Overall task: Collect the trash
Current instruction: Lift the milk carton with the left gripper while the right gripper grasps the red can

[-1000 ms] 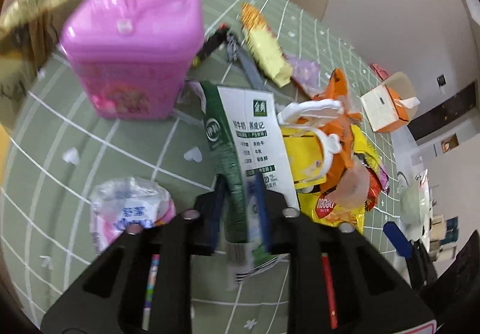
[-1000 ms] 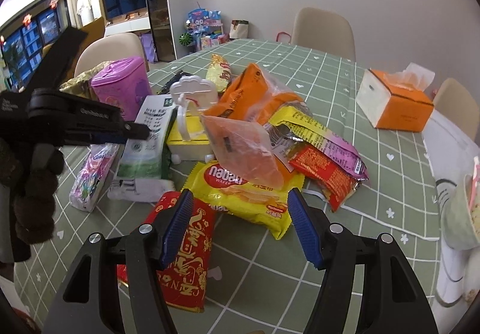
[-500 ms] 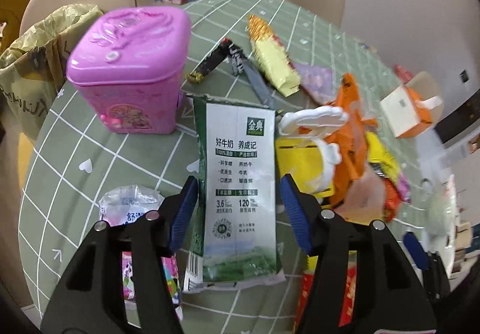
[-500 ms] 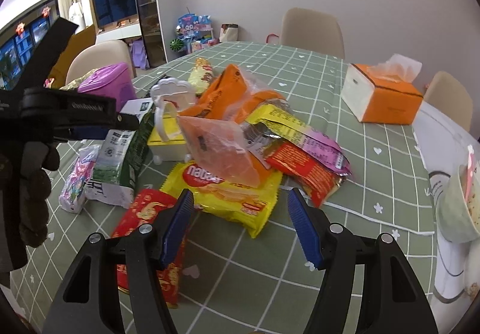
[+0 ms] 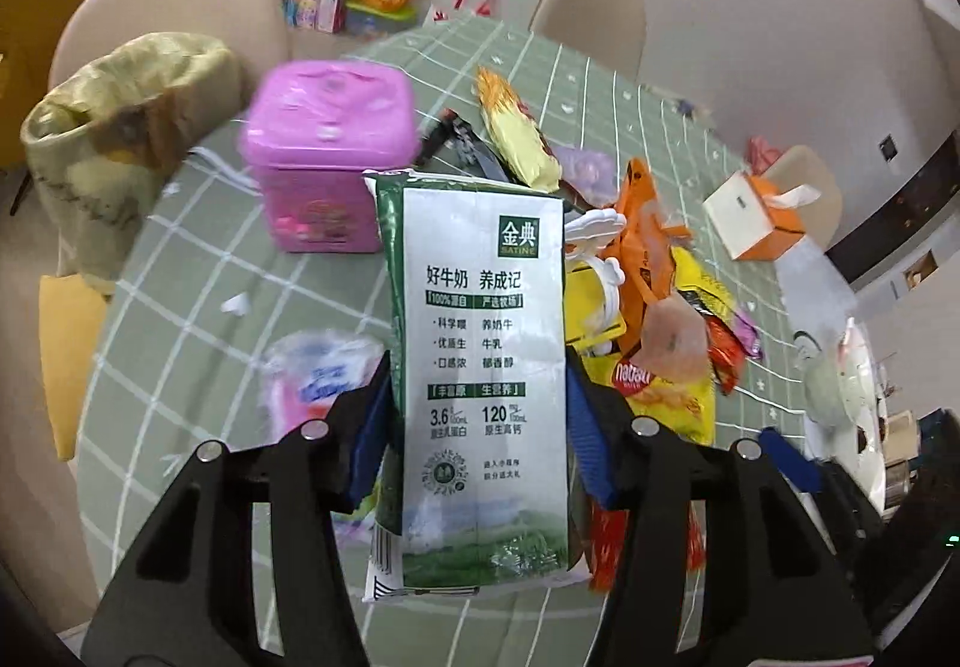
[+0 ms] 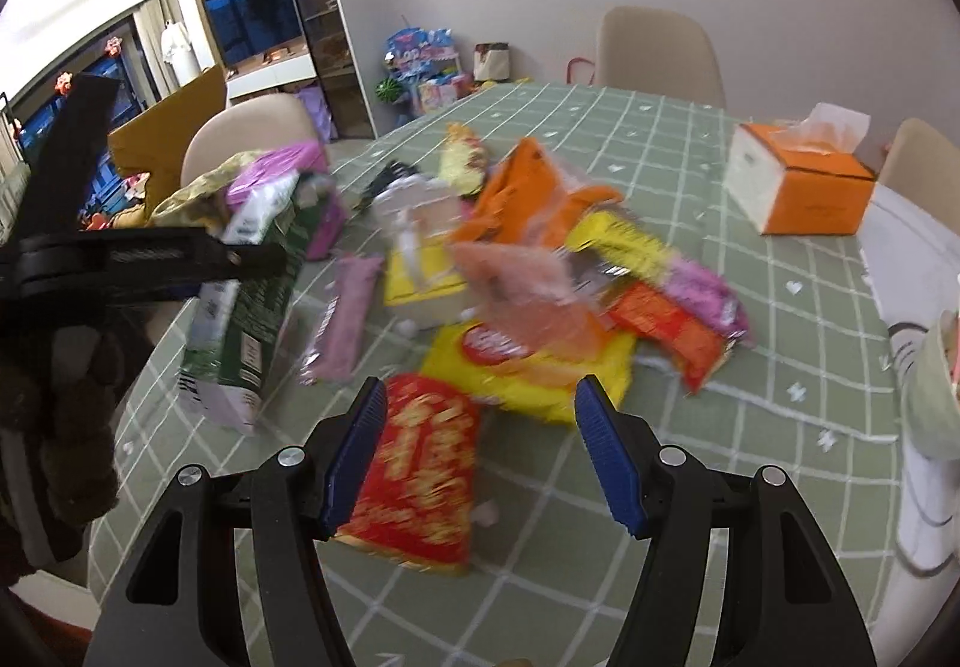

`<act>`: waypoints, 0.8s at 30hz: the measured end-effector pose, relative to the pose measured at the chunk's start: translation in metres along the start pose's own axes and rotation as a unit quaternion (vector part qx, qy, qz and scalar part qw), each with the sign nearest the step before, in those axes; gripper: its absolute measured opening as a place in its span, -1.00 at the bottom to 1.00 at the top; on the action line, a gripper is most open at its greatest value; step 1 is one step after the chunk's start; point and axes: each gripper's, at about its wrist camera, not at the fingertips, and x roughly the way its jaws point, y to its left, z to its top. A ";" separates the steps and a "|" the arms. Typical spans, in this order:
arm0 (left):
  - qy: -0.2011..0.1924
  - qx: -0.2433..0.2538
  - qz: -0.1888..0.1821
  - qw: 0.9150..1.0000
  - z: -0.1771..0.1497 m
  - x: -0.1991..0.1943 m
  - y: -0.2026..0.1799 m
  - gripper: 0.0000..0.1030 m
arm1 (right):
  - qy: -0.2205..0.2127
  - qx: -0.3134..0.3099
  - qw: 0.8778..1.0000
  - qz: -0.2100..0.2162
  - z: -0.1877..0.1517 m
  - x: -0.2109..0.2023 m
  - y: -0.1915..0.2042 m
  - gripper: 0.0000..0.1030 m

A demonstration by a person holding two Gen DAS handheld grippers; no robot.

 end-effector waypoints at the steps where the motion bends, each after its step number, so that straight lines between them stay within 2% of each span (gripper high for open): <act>1: -0.003 -0.004 -0.002 1.000 -0.002 -0.005 0.005 -0.03 | 0.003 -0.003 1.000 0.000 -0.002 0.001 0.005 0.20; 6: -0.015 -0.036 -0.006 0.999 -0.013 -0.023 0.030 -0.03 | 0.037 -0.052 0.998 -0.016 -0.012 0.026 0.027 0.20; 8: -0.020 -0.049 -0.005 0.999 -0.016 -0.028 0.038 -0.03 | 0.070 -0.062 0.996 -0.010 -0.010 0.041 0.028 0.20; 9: -0.023 -0.052 -0.003 0.998 -0.017 -0.033 0.043 -0.03 | 0.081 -0.064 0.995 -0.001 -0.009 0.044 0.028 0.13; 10: -0.026 -0.053 0.000 0.998 -0.018 -0.036 0.046 -0.03 | 0.080 -0.065 0.994 0.023 -0.006 0.043 0.027 0.09; 11: -0.032 -0.052 0.009 0.998 -0.018 -0.042 0.051 -0.03 | 0.074 -0.063 0.994 0.045 -0.002 0.039 0.027 0.07; 14: -0.054 -0.063 0.036 0.996 -0.018 -0.057 0.068 -0.03 | 0.045 -0.075 0.994 0.072 0.010 0.023 0.036 0.03; 16: -0.085 -0.079 0.039 0.993 -0.019 -0.071 0.090 -0.03 | 0.024 -0.108 0.992 0.067 0.019 0.019 0.053 0.03; 19: -0.126 -0.086 0.043 0.987 -0.018 -0.090 0.126 -0.03 | 0.023 -0.095 0.992 0.077 0.039 0.022 0.080 0.03; 22: -0.146 -0.087 0.049 0.984 0.003 -0.113 0.164 -0.03 | -0.017 -0.105 0.991 0.078 0.060 0.015 0.116 0.03; 24: -0.183 -0.066 0.063 0.979 0.029 -0.134 0.181 -0.03 | -0.051 -0.129 0.988 0.072 0.087 0.015 0.147 0.03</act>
